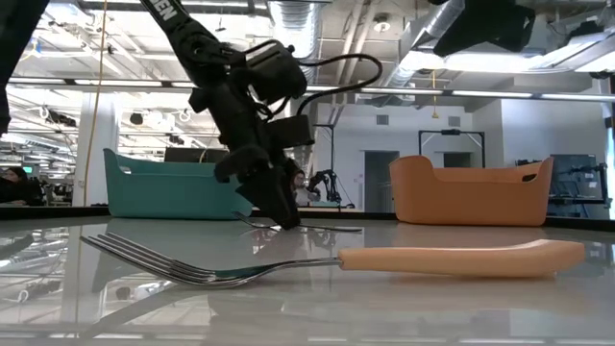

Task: Sort silverware by color (type)
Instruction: Put the black fork into the gray bin

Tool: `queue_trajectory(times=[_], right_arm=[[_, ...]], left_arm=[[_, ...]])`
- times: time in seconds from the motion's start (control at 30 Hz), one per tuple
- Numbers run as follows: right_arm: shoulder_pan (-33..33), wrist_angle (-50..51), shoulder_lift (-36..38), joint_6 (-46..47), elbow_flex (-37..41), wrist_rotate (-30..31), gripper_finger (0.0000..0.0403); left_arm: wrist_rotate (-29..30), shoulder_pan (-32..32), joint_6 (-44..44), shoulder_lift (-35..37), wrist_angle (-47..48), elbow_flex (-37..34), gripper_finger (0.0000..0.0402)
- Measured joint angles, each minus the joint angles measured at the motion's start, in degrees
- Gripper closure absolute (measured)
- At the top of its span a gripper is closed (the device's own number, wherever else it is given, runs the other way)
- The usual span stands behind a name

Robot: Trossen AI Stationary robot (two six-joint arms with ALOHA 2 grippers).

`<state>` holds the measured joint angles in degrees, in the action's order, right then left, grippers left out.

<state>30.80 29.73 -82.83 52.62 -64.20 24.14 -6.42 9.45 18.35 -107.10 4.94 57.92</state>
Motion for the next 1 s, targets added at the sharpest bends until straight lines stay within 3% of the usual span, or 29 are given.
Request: queue_trajectory(times=[0.2, 0.4, 0.57, 0.67, 0.77, 1.0], right_arm=[[-0.06, 0.24, 0.00, 0.04, 0.00, 0.07, 0.0129], [-0.99, 0.25, 0.00, 2.29, 0.00, -0.40, 0.0129], [-0.33, 0.42, 0.00, 9.26, 0.00, -7.71, 0.0129], [1.72, 0.58, 0.00, 13.99, 0.00, -8.97, 0.0129], [4.13, 1.29, 0.00, 17.91, 0.00, -5.66, 0.0129], [10.29, 0.94, 0.00, 27.87, 0.00, 11.00, 0.0129]], left_arm=[[-1.10, -0.09, 1.98, -2.82, 0.58, -0.50, 0.0265], [-0.45, -0.71, 2.84, -3.03, 2.20, -0.44, 0.0382], [-0.11, -1.75, 1.20, -1.27, 3.02, -0.56, 0.0398], [1.12, -3.22, 2.49, 2.01, 5.81, -1.11, 0.0399], [2.27, -4.61, 4.06, 7.11, 7.14, -0.90, 0.0400], [0.65, -7.25, 1.71, 18.91, 4.71, -0.27, 0.0401]])
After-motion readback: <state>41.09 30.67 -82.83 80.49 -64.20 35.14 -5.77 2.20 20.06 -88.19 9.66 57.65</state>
